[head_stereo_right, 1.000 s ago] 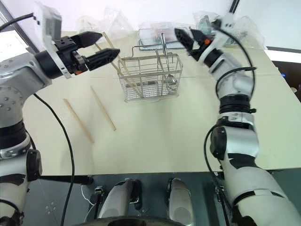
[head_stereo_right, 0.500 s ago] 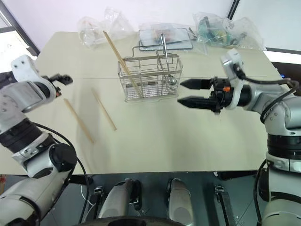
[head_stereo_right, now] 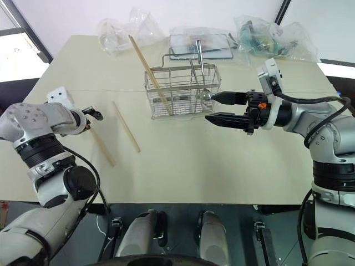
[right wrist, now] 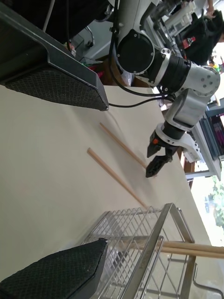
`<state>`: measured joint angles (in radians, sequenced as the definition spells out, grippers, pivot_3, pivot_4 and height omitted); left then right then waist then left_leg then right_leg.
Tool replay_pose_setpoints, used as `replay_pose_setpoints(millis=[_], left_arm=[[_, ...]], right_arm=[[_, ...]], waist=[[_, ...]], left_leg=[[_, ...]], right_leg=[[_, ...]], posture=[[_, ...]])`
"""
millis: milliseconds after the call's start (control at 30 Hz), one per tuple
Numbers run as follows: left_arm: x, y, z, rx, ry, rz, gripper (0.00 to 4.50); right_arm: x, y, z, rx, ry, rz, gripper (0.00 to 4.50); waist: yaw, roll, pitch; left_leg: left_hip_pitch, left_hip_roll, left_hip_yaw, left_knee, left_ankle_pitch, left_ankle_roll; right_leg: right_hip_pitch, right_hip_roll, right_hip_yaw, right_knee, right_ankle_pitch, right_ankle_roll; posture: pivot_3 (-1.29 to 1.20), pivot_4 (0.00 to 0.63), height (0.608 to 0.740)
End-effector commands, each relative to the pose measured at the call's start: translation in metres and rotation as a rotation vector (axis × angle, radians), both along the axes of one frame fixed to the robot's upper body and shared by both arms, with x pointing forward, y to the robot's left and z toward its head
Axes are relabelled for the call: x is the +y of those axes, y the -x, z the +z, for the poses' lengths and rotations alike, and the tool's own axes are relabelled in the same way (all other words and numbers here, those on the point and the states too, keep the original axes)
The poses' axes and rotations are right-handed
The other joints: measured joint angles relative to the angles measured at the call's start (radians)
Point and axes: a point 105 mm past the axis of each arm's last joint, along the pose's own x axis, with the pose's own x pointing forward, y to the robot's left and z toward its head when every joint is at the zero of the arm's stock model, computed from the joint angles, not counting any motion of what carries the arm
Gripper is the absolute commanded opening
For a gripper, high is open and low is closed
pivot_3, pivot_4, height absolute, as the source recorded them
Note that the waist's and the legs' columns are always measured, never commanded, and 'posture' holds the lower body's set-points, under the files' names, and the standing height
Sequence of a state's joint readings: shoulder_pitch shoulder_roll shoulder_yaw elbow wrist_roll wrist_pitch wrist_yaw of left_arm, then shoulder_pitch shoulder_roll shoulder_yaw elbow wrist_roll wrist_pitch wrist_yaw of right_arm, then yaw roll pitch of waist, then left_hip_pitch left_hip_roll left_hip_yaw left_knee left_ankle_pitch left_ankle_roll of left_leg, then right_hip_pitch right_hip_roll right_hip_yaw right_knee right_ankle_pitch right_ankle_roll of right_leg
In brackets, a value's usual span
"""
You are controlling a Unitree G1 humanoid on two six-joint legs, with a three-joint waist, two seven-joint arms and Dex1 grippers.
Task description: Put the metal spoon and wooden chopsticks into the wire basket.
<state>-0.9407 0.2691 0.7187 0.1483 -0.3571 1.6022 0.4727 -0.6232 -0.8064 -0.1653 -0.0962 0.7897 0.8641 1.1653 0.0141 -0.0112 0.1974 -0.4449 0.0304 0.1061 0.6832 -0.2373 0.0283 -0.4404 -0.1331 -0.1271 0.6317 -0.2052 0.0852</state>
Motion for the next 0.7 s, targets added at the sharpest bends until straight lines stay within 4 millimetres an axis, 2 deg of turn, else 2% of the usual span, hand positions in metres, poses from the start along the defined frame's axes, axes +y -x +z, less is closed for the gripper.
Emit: replay_pose_setpoints(millis=[33, 100, 167, 233, 433, 567, 633, 700], left_arm=[[0.007, -0.007, 0.003, -0.001, -0.027, 0.015, 4.5], [0.01, -0.01, 0.0, 0.002, -0.026, 0.026, 4.5], [0.013, -0.012, -0.003, 0.006, -0.017, 0.046, 3.96], [0.017, -0.012, -0.006, 0.011, -0.009, 0.068, 3.09], [0.02, -0.015, -0.003, -0.01, 0.007, 0.09, 0.04], [0.027, -0.022, 0.012, -0.083, -0.036, 0.101, 0.04], [0.033, -0.034, 0.039, -0.236, -0.07, 0.11, 0.04], [0.04, -0.047, 0.079, -0.454, -0.116, 0.115, 0.04]], right_arm=[[-0.002, 0.008, 0.014, -0.066, -0.005, 0.012, 4.47], [-0.002, 0.011, 0.016, -0.069, -0.005, 0.019, 4.47], [-0.001, 0.013, 0.017, -0.073, -0.004, 0.028, 4.5], [-0.001, 0.015, 0.018, -0.077, -0.003, 0.034, 4.5], [-0.003, 0.014, 0.023, -0.086, -0.023, 0.019, 4.5], [-0.003, 0.013, 0.022, -0.09, -0.016, 0.018, 4.5], [-0.003, 0.011, 0.024, -0.099, -0.017, 0.011, 4.5], [-0.006, 0.007, 0.028, -0.117, -0.024, -0.015, 4.5]], waist=[[0.0, 0.0, 0.0], [0.0, 0.001, 0.0], [0.0, 0.001, -0.001], [0.0, 0.001, -0.001], [0.005, 0.001, -0.001], [0.006, 0.001, -0.001], [0.006, 0.0, -0.001], [0.001, -0.001, 0.0]], left_leg=[[0.0, 0.0, 0.0, 0.0, 0.0, 0.0], [0.0, 0.0, 0.0, 0.0, 0.0, 0.0], [0.001, 0.0, 0.0, 0.0, 0.0, 0.0], [0.001, 0.0, 0.0, 0.0, 0.0, 0.0], [0.001, 0.0, 0.0, 0.0, -0.001, 0.001], [0.001, 0.0, 0.0, 0.0, -0.001, 0.001], [0.0, 0.0, 0.0, 0.0, -0.001, 0.001], [-0.001, 0.0, 0.0, 0.0, -0.001, -0.002]], right_leg=[[0.0, 0.0, 0.0, 0.0, 0.0, 0.0], [0.0, 0.0, 0.0, 0.0, 0.0, 0.0], [0.0, 0.0, 0.0, 0.0, 0.0, 0.0], [0.0, 0.0, 0.0, 0.0, 0.0, -0.001], [0.0, -0.001, 0.0, 0.0, 0.001, -0.001], [0.0, -0.001, 0.0, 0.0, 0.001, -0.001], [0.0, -0.001, 0.0, 0.0, 0.001, -0.001], [-0.001, -0.001, -0.001, 0.0, 0.001, -0.001]], posture=[[0.0, 0.15, 0.704], [0.0, 0.15, 0.704], [0.0, 0.15, 0.704], [0.0, 0.15, 0.704], [0.0, 0.15, 0.704], [0.0, 0.15, 0.704], [0.0, 0.15, 0.704], [0.0, 0.15, 0.704]])
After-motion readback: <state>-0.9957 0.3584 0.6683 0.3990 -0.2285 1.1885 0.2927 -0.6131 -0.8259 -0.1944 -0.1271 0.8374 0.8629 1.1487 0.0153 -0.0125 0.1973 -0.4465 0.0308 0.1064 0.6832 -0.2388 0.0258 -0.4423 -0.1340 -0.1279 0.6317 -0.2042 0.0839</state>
